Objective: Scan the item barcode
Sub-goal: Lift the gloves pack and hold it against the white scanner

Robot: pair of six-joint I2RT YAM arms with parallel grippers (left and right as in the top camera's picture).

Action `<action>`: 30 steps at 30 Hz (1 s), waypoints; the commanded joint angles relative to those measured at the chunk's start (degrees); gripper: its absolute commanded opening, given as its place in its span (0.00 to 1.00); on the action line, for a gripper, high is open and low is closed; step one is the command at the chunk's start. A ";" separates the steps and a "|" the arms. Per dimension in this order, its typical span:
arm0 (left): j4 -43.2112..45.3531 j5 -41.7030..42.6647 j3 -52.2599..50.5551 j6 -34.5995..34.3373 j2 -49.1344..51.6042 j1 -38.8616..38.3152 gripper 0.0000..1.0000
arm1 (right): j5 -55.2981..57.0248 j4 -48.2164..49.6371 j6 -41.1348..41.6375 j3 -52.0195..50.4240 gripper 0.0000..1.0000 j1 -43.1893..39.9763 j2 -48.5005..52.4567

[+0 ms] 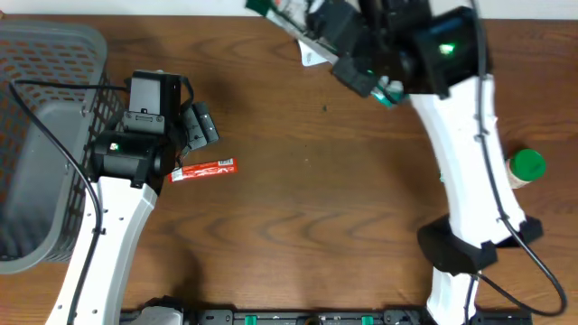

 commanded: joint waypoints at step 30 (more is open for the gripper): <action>0.04 -0.74 0.72 0.76 -0.11 0.13 0.93 | 18.93 68.17 -43.45 1.01 0.01 2.60 38.16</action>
